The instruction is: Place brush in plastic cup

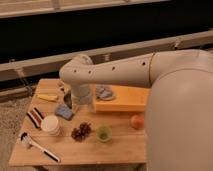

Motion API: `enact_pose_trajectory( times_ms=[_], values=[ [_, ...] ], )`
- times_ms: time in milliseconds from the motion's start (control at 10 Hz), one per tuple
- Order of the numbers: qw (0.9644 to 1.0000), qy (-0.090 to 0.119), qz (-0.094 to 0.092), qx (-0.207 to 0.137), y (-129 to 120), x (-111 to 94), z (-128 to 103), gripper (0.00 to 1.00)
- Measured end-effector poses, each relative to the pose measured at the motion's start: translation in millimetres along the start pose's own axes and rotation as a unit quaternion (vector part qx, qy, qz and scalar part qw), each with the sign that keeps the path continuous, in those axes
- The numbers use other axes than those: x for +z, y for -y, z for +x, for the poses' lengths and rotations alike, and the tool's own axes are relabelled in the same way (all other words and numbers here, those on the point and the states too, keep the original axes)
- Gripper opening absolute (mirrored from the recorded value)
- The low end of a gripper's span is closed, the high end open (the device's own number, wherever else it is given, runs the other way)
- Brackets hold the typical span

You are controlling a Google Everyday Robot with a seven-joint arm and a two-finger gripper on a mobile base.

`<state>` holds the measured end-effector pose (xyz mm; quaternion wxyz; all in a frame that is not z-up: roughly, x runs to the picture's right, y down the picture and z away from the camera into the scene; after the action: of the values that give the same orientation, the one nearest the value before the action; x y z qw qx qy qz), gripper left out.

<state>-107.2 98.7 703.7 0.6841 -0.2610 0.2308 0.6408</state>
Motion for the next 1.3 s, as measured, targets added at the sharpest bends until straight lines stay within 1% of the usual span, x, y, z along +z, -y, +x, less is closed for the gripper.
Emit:
enact_pose_trajectory(
  times_ms=[1100,1200,1300],
  values=[
    [1.0,0.001,-0.001,-0.001,-1.1,-1.1,-1.1,0.65],
    [1.0,-0.003,0.003,-0.007,-1.0,-0.3,-1.2,0.65],
    [0.9996,-0.007,0.006,-0.028,-8.8,2.0,-0.2,0.65]
  ],
)
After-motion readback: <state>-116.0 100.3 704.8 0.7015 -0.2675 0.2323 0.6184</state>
